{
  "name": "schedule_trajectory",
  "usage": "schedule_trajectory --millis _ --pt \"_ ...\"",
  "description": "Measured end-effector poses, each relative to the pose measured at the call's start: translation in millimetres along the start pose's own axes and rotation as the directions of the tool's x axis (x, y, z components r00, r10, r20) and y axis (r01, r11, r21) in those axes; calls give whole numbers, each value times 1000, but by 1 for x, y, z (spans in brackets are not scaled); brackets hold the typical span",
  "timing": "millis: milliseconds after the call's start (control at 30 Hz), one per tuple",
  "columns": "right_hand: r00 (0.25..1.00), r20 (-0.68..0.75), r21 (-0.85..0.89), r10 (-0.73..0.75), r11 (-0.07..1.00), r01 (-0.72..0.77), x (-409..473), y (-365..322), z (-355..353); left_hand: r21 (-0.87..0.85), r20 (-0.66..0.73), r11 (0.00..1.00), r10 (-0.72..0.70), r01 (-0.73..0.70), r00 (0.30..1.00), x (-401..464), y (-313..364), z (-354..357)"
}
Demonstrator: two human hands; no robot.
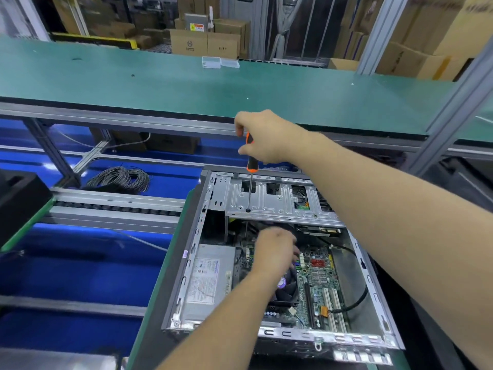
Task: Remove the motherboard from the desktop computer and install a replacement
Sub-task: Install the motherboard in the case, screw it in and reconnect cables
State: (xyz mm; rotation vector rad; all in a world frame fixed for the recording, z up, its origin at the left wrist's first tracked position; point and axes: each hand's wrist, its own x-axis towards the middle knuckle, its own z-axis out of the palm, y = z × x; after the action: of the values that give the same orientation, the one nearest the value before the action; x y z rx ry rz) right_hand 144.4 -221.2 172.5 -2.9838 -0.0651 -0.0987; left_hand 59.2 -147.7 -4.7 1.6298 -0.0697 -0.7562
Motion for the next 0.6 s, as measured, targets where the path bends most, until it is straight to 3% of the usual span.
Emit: schedule_trajectory --millis 67,167,400,433,533,600 --pt "1000 -26 20 -12 1000 13 -3 5 2 -165 140 944 -264 286 954 1 -14 12" --pt "1000 -6 -33 -20 999 20 -5 10 -2 -340 84 856 -385 389 919 4 -34 10" --pt "997 -67 -43 -24 999 21 -8 10 -18 -622 -133 742 -416 251 900 18 -43 3" --pt "997 -71 -40 -23 999 20 -8 10 -22 -610 -212 770 -389 189 897 21 -42 1" --pt "997 -73 -33 -10 999 8 -7 8 -35 -344 -475 937 -224 55 851 34 -39 3" --pt "998 -58 -19 4 1000 -5 -7 7 -42 -256 -525 966 -162 26 836 39 -35 6"
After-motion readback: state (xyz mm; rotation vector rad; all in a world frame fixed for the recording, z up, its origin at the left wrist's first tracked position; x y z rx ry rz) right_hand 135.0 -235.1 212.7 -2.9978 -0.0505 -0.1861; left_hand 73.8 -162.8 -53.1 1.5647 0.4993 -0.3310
